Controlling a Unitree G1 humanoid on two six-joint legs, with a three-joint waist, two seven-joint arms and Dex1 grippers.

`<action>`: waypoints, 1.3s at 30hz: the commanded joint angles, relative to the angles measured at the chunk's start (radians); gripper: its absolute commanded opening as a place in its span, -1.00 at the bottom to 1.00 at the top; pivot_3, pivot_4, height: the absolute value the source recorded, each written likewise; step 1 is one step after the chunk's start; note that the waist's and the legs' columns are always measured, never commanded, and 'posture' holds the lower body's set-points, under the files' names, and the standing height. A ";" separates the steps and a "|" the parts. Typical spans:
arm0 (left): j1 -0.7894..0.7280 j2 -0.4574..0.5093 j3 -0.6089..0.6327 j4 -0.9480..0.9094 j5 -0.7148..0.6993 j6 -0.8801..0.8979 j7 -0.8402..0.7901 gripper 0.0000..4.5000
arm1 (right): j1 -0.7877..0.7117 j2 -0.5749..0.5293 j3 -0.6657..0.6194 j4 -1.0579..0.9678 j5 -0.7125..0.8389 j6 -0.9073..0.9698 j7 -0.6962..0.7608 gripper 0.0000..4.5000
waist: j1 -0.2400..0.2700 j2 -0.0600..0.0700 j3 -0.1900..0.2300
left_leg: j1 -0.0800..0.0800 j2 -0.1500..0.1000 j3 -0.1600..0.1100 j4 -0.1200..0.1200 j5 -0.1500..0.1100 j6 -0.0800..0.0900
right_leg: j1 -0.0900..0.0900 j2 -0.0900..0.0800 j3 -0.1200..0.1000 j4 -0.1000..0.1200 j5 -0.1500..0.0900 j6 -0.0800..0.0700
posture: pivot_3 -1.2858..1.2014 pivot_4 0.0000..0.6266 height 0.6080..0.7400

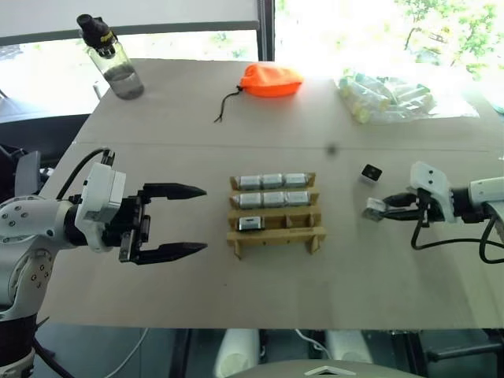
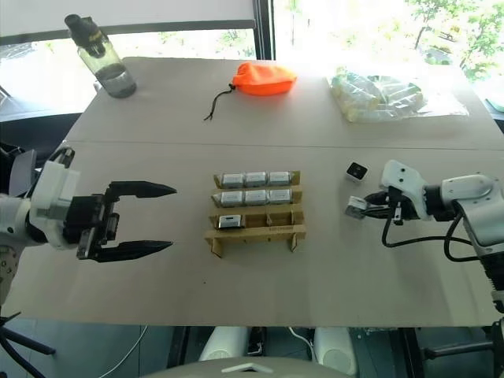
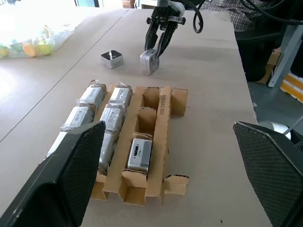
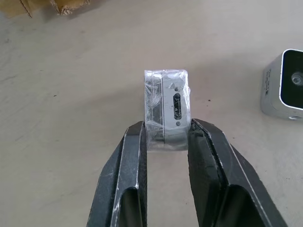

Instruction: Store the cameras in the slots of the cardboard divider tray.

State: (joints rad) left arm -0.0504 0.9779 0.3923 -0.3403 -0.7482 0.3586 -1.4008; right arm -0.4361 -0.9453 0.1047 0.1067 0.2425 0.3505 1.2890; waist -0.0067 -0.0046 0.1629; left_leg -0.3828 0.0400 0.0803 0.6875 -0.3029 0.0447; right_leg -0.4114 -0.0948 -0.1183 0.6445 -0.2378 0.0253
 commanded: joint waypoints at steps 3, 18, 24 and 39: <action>-0.026 0.015 0.013 0.009 0.000 -0.011 -0.006 1.00 | -0.097 0.008 -0.017 -0.131 0.027 0.022 0.005 -0.70 | -0.003 0.001 0.000 | 0.000 0.000 0.000 0.000 0.000 0.000 | 0.000 0.000 0.000 0.000 0.000 0.000 | 0.03 -0.52 0.78; 0.054 0.018 0.043 0.011 0.014 -0.015 -0.038 1.00 | -0.381 0.317 0.258 -0.496 0.133 0.437 -0.142 -0.70 | 0.003 0.000 0.000 | -0.003 -0.001 -0.004 0.001 0.000 0.000 | -0.002 -0.001 -0.003 0.001 0.000 0.000 | 0.03 -0.52 0.78; 0.128 0.020 0.067 -0.044 0.016 -0.007 -0.034 1.00 | -0.400 0.328 0.382 -0.478 0.035 0.436 -0.182 -0.70 | -0.003 0.000 0.000 | -0.003 -0.001 -0.004 0.001 0.000 0.000 | -0.002 -0.001 -0.004 0.001 0.000 0.000 | 0.03 -0.52 0.78; 0.140 0.038 0.056 -0.040 0.046 -0.019 -0.038 1.00 | -0.387 0.289 0.438 -0.451 -0.061 0.388 -0.168 -0.70 | -0.003 -0.001 0.000 | -0.003 -0.001 -0.004 0.001 0.000 0.000 | -0.002 -0.001 -0.003 0.001 0.000 0.000 | 0.03 -0.52 0.78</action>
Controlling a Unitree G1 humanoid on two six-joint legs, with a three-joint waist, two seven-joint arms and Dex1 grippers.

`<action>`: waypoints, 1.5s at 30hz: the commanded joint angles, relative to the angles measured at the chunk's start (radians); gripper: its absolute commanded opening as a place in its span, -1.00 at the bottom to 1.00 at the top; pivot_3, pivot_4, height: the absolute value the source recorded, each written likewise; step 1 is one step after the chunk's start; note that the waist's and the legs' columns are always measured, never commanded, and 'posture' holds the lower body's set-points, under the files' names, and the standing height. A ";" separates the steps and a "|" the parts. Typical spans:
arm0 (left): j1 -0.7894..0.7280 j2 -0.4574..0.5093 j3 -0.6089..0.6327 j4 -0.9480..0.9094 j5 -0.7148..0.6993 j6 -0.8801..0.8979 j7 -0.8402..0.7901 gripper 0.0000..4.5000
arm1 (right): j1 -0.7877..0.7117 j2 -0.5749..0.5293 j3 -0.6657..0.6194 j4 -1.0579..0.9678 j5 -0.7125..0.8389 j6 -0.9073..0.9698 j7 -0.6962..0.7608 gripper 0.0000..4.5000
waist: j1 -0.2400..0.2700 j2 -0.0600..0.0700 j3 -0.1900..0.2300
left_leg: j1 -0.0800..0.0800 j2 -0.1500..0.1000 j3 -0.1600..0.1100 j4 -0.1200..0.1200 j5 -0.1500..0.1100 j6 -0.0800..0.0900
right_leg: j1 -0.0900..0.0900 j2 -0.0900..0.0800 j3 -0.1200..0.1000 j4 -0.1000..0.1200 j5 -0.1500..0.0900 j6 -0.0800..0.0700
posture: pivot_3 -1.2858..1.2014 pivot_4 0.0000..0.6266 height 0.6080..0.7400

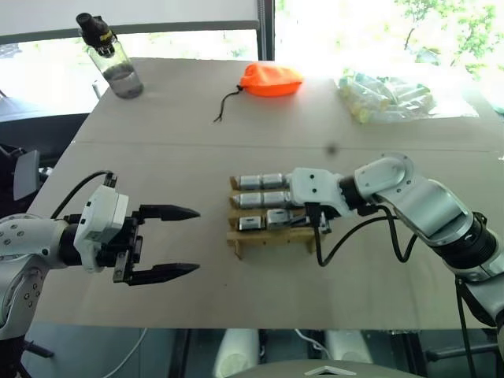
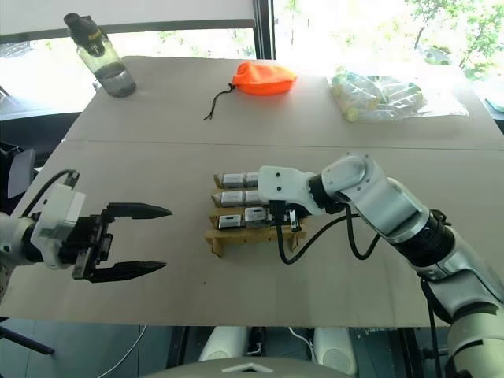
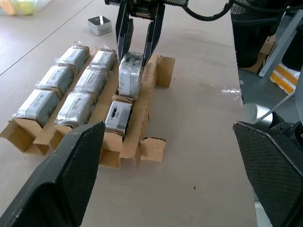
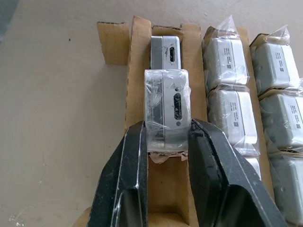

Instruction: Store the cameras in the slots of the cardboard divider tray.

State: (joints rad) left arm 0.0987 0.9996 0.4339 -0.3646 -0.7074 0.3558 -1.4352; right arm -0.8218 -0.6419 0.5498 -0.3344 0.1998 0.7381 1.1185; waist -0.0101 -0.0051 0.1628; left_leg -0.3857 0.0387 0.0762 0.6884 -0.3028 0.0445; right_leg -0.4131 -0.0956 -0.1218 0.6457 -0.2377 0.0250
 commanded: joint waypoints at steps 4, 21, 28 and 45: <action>-0.021 0.020 0.002 -0.010 0.011 -0.017 -0.007 1.00 | 0.001 -0.011 0.005 -0.006 -0.042 0.016 -0.015 -0.70 | 0.001 0.000 0.000 | 0.000 0.000 0.000 0.000 0.000 0.000 | 0.000 0.000 0.000 0.000 0.000 0.000 | 0.03 -0.52 0.78; -0.076 0.017 -0.039 0.001 0.008 -0.011 -0.005 1.00 | -0.026 -0.061 -0.223 -0.013 0.098 0.134 -0.003 0.99 | 0.000 0.000 0.000 | 0.000 0.000 0.000 0.000 0.000 0.000 | 0.000 0.000 0.000 0.000 0.000 0.000 | 0.03 -0.52 0.78; -0.108 -0.018 -0.032 -0.020 -0.023 -0.003 0.043 1.00 | 0.009 -0.079 -0.411 0.313 -0.036 0.041 -0.290 0.99 | 0.001 0.000 0.000 | 0.000 0.000 0.001 0.000 0.000 0.000 | 0.000 0.000 0.000 0.000 0.000 0.000 | 0.03 -0.52 0.78; -0.177 -0.029 -0.081 0.036 0.001 -0.036 0.019 1.00 | 0.436 0.500 -0.743 0.084 -0.145 0.095 -1.110 0.99 | -0.003 0.000 0.000 | 0.002 0.001 0.003 -0.002 0.002 -0.003 | -0.001 0.001 0.003 0.002 0.000 0.000 | 0.03 -0.52 0.78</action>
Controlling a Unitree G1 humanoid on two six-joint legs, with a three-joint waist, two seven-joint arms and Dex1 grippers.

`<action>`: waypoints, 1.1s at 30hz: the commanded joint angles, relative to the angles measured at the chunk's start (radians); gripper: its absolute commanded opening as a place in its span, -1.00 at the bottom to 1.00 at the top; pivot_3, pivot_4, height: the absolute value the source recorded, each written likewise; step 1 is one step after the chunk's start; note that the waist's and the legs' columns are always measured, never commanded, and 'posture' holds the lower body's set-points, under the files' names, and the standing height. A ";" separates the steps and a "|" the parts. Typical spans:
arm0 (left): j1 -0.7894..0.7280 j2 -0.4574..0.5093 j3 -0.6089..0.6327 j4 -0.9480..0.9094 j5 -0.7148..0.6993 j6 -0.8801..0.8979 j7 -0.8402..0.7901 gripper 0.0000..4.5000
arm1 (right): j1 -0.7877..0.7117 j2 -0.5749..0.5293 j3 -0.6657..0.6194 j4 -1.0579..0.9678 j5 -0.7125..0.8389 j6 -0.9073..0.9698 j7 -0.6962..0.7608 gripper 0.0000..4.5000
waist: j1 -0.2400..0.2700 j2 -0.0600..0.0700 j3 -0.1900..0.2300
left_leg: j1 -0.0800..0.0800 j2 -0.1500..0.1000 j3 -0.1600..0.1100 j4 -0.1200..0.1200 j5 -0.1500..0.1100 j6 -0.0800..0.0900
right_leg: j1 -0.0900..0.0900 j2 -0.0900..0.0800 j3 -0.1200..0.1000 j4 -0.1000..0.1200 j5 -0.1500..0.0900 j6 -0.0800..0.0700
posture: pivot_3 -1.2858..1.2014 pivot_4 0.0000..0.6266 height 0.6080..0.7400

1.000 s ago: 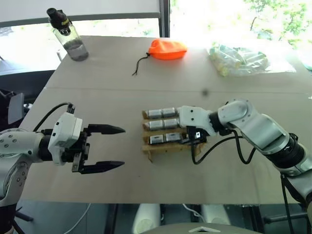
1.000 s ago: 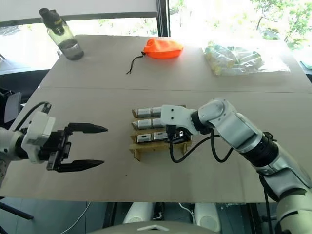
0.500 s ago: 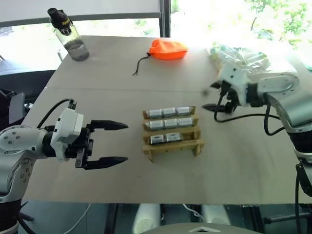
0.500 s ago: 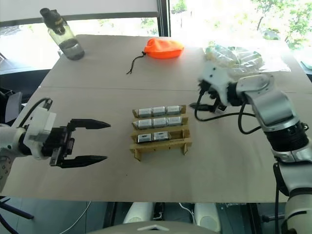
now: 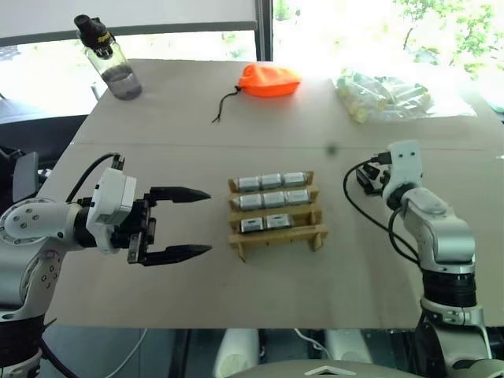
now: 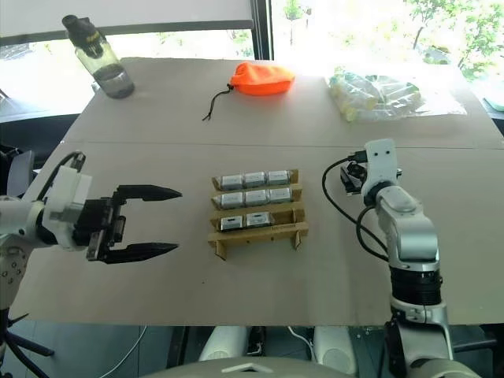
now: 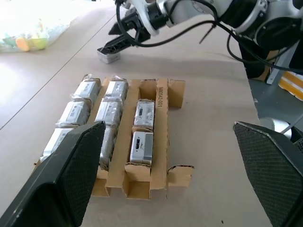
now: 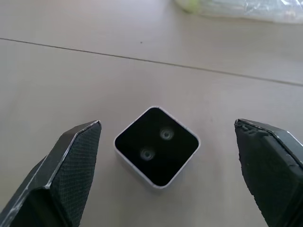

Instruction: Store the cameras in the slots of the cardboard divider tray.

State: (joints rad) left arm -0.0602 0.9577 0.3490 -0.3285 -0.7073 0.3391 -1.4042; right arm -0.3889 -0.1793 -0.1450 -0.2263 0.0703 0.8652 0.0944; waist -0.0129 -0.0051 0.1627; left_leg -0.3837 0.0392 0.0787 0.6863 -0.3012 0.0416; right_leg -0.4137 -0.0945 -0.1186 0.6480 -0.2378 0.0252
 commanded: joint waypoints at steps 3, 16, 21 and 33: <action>-0.030 0.015 -0.001 0.013 0.003 -0.024 -0.022 1.00 | 0.007 0.107 -0.061 0.026 -0.017 -0.073 -0.156 0.99 | -0.002 0.000 0.000 | 0.000 0.000 0.000 0.000 0.000 0.000 | 0.000 0.000 0.000 0.000 0.000 0.000 | 0.03 -0.52 0.78; -0.048 0.017 0.001 0.043 0.020 -0.043 -0.050 1.00 | -0.044 0.149 -0.022 0.341 -0.038 -0.400 -0.195 0.99 | -0.008 -0.001 -0.001 | 0.003 0.000 0.002 -0.001 0.000 0.000 | 0.000 0.001 0.003 0.001 0.000 0.000 | 0.03 -0.52 0.78; -0.043 0.020 0.009 0.045 0.022 -0.046 -0.055 1.00 | -0.038 0.153 -0.007 0.370 -0.042 -0.449 -0.199 0.23 | -0.008 -0.001 -0.001 | 0.003 0.001 0.002 -0.001 0.000 0.000 | 0.000 0.001 0.003 0.001 0.000 0.000 | 0.03 -0.52 0.78; -0.176 0.006 -0.080 0.102 0.028 -0.037 -0.066 1.00 | 0.052 -0.161 0.175 0.259 -0.196 -0.618 0.046 -0.10 | 0.002 -0.001 -0.001 | 0.001 0.000 0.001 -0.001 0.000 0.000 | 0.000 0.000 0.002 0.000 0.000 0.000 | 0.03 -0.52 0.78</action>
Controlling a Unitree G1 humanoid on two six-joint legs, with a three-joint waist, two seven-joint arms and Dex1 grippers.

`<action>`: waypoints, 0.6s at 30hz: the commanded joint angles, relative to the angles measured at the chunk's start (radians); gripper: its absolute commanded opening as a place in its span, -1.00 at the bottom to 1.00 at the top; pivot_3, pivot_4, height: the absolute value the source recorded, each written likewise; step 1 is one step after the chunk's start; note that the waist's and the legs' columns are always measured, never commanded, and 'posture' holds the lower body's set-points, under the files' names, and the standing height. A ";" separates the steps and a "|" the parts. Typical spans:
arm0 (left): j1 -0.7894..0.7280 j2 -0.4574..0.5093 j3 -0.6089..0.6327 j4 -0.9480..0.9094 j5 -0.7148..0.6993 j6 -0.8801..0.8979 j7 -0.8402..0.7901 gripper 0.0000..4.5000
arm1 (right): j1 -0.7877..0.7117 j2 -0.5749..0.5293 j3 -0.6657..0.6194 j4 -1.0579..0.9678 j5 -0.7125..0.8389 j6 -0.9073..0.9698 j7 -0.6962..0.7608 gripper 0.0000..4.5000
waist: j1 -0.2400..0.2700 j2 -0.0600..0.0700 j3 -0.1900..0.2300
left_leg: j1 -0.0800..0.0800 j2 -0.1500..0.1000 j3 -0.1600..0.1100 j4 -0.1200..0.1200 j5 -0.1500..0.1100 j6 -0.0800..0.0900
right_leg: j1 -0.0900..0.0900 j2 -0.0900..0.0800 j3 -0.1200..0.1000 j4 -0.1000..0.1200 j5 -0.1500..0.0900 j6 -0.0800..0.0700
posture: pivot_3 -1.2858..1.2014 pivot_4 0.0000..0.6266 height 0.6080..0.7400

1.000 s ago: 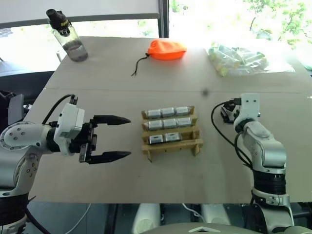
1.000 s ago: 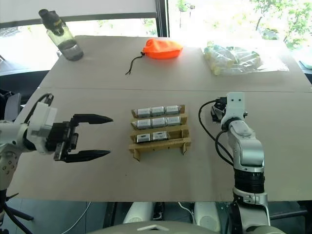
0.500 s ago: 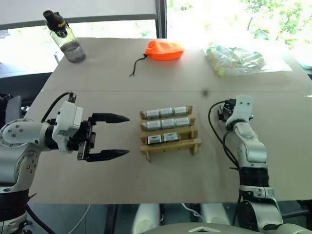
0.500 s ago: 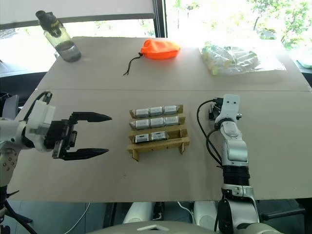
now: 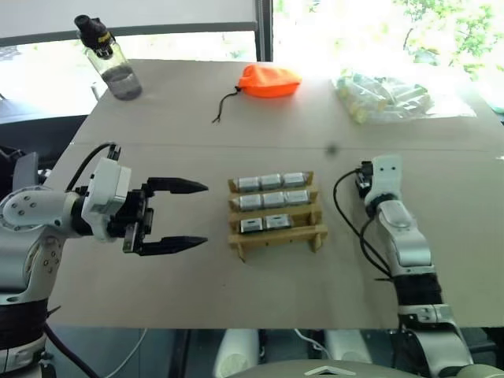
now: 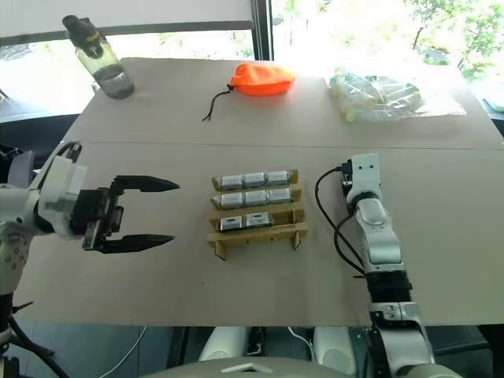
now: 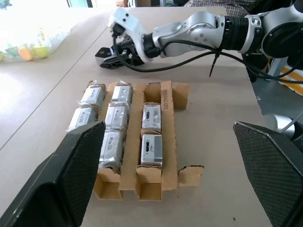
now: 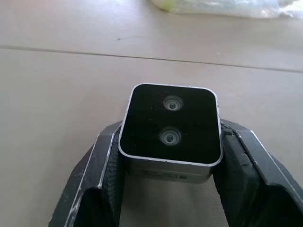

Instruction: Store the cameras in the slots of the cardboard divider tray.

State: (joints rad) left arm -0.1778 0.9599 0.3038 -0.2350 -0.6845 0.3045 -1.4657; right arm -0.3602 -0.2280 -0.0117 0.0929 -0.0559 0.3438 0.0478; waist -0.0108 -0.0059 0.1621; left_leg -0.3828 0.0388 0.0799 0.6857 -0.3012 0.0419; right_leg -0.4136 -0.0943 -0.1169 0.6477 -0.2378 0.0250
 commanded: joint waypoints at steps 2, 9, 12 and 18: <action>-0.134 -0.012 -0.096 0.030 0.020 0.025 0.018 1.00 | 0.039 -0.226 0.079 -0.074 -0.120 -0.195 0.164 -0.10 | 0.003 0.001 0.001 | -0.001 -0.001 -0.001 0.000 0.000 0.000 | 0.000 0.000 -0.001 0.000 0.000 0.000 | 0.03 -0.52 0.78; -0.481 -0.170 -0.315 0.275 0.171 0.021 0.074 1.00 | -0.072 -0.587 0.230 -0.025 -0.345 -0.741 0.331 -0.10 | -0.005 0.001 0.002 | 0.001 -0.001 0.002 0.000 0.000 0.000 | -0.001 0.003 0.002 0.001 0.000 0.000 | 0.03 -0.52 0.78; -0.648 -0.273 -0.424 0.445 0.283 0.034 0.116 1.00 | -0.209 -0.654 0.286 0.031 -0.473 -0.922 0.314 -0.10 | -0.006 0.000 0.002 | 0.002 0.000 0.005 0.002 0.000 0.000 | -0.001 0.004 0.004 0.002 0.000 0.000 | 0.03 -0.52 0.78; -0.832 -0.425 -0.512 0.669 0.409 -0.035 0.142 1.00 | -0.371 -0.636 0.341 0.084 -0.619 -1.104 0.267 -0.10 | -0.001 -0.002 0.002 | -0.002 0.000 0.010 0.000 0.000 0.000 | -0.002 0.004 0.002 -0.002 0.000 0.000 | 0.03 -0.52 0.78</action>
State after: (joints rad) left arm -0.9626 0.5509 -0.2074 0.4150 -0.2929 0.2942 -1.3319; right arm -0.6917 -0.8705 0.3344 0.1952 -0.6482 -0.7103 0.3424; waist -0.0122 -0.0075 0.1646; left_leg -0.3862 0.0385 0.0897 0.6863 -0.3010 0.0419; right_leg -0.4170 -0.0906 -0.1155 0.6453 -0.2376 0.0249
